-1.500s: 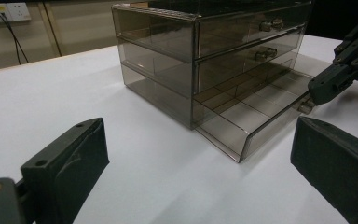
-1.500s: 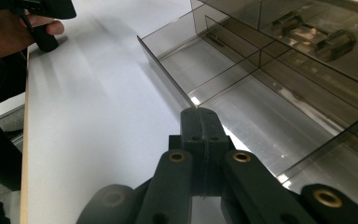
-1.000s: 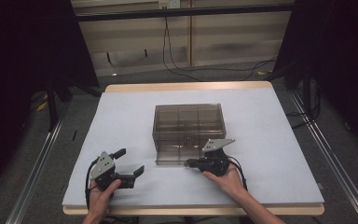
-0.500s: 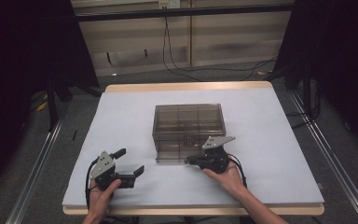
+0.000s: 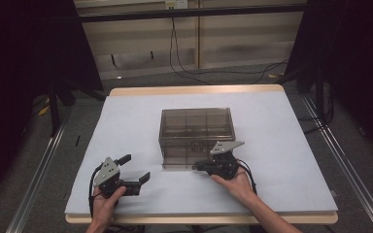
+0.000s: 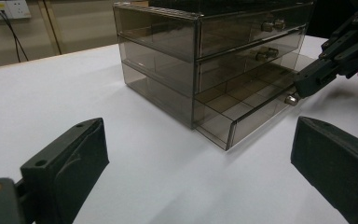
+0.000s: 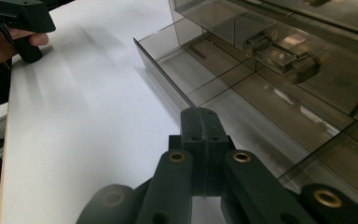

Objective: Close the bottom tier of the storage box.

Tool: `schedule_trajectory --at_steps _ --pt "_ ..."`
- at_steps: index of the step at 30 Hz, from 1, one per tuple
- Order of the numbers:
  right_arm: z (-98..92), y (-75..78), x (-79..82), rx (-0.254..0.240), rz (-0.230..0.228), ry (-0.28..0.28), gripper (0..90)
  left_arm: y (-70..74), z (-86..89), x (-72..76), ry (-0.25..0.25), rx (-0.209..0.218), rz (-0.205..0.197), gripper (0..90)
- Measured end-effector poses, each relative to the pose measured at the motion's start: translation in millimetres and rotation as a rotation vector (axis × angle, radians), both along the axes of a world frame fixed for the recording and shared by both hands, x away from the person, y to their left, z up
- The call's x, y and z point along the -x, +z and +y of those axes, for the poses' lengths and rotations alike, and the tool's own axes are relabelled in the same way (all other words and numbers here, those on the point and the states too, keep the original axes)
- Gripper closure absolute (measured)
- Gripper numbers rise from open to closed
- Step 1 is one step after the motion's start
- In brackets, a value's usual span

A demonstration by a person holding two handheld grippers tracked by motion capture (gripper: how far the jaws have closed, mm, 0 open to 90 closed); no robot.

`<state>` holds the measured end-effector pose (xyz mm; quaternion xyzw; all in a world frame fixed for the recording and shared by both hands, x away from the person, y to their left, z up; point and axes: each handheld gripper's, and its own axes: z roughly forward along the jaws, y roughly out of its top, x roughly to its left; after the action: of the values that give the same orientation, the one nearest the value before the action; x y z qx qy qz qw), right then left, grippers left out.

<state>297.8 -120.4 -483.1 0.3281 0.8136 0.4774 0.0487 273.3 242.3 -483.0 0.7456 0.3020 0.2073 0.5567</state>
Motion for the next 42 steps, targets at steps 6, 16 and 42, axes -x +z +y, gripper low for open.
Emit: schedule_trajectory --at_steps 6,16,42 --pt "0.4 -0.3 -1.4 -0.004 0.0 -0.007 90.0 -0.1 -0.1 0.3 0.003 0.002 0.001 3.8" --pt "-0.5 -0.5 -6.1 -0.002 -0.008 -0.022 90.0 -0.2 -0.1 0.6 0.004 0.007 -0.001 3.8" --pt "-3.2 -1.1 -10.9 -0.026 0.01 -0.054 90.0 -0.2 0.1 1.0 0.002 0.007 -0.005 3.8"
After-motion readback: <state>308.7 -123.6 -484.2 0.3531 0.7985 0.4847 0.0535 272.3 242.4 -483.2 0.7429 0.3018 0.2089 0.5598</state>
